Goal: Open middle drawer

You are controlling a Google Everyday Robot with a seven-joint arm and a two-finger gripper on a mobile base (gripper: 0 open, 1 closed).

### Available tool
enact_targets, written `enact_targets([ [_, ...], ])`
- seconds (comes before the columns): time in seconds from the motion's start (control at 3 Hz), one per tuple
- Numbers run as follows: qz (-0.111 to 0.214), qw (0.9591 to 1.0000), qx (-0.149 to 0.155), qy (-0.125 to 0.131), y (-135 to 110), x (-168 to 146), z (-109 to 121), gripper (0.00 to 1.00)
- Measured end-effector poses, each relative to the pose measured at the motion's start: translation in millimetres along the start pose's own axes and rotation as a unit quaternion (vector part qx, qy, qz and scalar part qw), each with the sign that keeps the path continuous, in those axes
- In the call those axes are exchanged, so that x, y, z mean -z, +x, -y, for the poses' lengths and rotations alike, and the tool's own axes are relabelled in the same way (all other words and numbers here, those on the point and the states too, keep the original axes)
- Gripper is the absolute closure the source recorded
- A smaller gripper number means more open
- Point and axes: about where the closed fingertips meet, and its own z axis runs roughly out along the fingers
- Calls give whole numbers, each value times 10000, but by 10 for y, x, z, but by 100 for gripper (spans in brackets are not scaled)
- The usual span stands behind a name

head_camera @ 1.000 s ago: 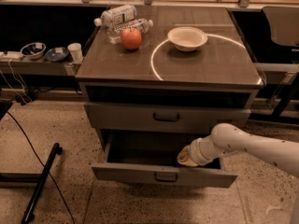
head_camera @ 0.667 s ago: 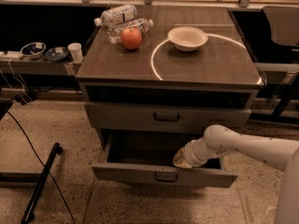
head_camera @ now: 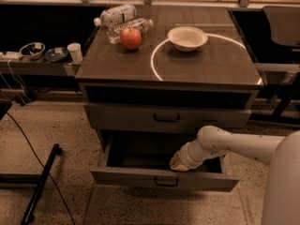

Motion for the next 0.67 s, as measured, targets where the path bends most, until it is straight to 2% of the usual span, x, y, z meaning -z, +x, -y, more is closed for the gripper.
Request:
enact_targets([
  [0.33, 94, 9996, 18, -281, 28, -150, -130, 100],
  [0.67, 168, 9981, 46, -589, 84, -195, -409, 100],
])
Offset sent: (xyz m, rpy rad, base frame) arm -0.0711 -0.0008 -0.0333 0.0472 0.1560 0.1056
